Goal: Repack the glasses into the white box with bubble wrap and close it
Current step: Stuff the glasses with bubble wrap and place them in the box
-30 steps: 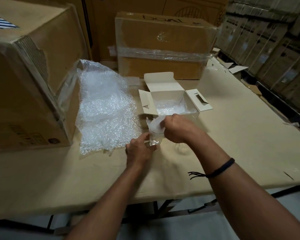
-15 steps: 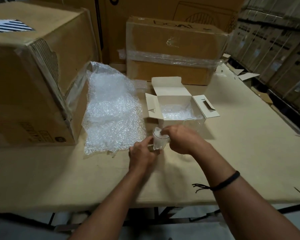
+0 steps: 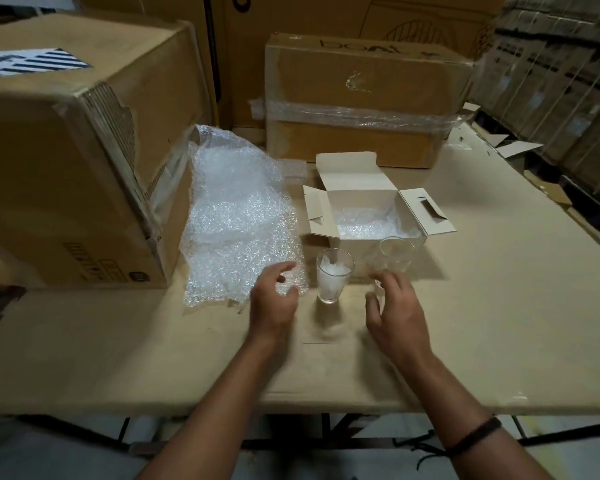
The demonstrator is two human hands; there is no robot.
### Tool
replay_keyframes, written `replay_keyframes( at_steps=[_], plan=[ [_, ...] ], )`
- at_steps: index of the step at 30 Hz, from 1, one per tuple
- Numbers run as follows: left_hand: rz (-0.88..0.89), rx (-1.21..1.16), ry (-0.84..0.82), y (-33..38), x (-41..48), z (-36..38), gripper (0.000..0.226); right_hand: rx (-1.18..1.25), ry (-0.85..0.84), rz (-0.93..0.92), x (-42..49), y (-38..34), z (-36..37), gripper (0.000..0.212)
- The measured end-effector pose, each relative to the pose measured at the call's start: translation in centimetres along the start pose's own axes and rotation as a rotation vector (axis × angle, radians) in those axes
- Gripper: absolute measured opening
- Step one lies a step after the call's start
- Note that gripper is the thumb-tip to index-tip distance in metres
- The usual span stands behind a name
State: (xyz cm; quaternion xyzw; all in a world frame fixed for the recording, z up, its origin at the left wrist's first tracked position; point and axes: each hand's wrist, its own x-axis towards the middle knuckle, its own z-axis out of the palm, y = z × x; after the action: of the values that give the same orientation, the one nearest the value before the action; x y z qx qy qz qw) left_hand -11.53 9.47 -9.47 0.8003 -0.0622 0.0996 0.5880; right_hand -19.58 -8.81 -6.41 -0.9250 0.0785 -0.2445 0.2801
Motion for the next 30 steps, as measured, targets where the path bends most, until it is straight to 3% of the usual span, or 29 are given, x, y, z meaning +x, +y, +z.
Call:
replay_keyframes(
  at_steps=[2,5,9,12,15,17,20,24,30],
  plan=[
    [0.111,0.099,0.13,-0.3,1.7,-1.4,0.036,-0.114,-0.207,0.089,-0.7,0.9,1.5,0.044],
    [0.2,0.311,0.139,-1.3,6.2,-2.5,0.03,-0.327,-0.404,0.06,-1.0,1.1,3.3,0.056],
    [0.198,0.758,0.007,-2.2,11.9,-3.2,0.044,-0.409,-0.402,0.066,-0.8,1.0,3.6,0.059],
    [0.101,1.011,-0.023,-2.4,14.2,-3.9,0.058,-0.413,-0.391,0.067,-0.8,0.9,3.6,0.061],
    [0.027,1.152,-0.062,-2.2,15.7,-4.7,0.051,-0.406,-0.394,0.084,-0.7,0.7,3.6,0.064],
    [0.028,1.149,-0.062,-2.2,16.5,-5.3,0.041,-0.415,-0.394,0.089,-0.7,0.7,3.5,0.066],
    [0.103,0.909,0.119,-1.8,16.6,-6.1,0.018,-0.422,-0.387,0.087,-0.6,0.5,3.6,0.066],
    [0.168,0.65,0.201,-0.6,14.7,-6.5,0.029,-0.428,-0.389,0.093,-0.5,0.5,3.6,0.066],
    [0.106,0.593,0.181,-1.4,12.6,-7.9,0.017,-0.426,-0.4,0.099,-0.6,0.4,3.4,0.065]
  ],
)
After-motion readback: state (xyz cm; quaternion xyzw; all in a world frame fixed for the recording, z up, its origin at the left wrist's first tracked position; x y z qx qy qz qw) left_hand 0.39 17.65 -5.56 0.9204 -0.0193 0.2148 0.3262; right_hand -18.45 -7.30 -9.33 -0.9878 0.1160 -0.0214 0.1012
